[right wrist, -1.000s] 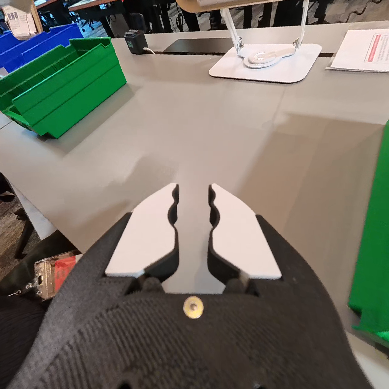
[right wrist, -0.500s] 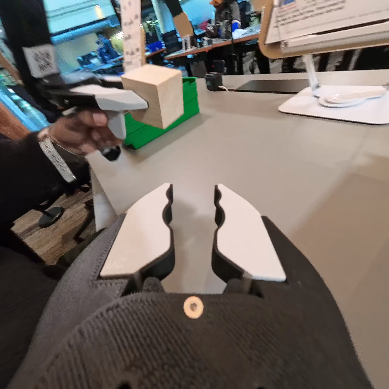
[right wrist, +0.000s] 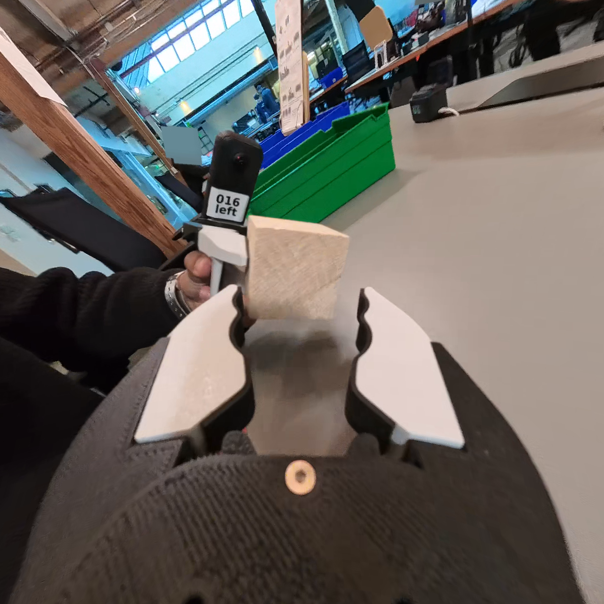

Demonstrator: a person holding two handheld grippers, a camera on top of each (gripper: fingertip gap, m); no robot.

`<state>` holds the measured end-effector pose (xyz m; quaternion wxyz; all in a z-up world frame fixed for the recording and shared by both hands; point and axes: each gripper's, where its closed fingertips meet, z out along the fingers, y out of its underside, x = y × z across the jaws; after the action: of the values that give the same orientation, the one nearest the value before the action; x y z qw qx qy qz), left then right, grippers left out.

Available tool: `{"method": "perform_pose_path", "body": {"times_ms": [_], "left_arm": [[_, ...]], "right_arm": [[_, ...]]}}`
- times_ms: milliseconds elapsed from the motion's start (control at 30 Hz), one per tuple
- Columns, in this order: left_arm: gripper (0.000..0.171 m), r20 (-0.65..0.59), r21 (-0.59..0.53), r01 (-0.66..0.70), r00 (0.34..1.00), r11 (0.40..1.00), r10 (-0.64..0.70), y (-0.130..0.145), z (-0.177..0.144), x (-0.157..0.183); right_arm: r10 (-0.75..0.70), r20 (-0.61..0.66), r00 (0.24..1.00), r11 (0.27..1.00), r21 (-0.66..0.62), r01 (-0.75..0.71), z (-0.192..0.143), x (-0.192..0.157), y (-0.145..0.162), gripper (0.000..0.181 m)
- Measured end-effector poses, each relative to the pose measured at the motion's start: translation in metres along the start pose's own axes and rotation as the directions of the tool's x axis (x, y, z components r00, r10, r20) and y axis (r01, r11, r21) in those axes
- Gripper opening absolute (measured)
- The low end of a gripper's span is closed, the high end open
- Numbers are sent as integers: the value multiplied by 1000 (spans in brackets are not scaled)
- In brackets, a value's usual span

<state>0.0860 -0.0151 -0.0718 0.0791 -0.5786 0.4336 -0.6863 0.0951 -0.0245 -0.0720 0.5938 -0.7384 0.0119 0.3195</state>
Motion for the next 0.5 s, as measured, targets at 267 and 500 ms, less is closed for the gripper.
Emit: {"method": "perform_pose_path", "body": {"times_ms": [267,500], "left_arm": [[61,-44,-53,35,998,998,-38,18,9,0],[61,-12,-99,3,1000,995,-4,27,11,-5]], "right_arm": [[132,84,988,991,-13,-131,-9,-1,12,56],[153,81,985,986,-74,-147,-9,2,23,54]]}}
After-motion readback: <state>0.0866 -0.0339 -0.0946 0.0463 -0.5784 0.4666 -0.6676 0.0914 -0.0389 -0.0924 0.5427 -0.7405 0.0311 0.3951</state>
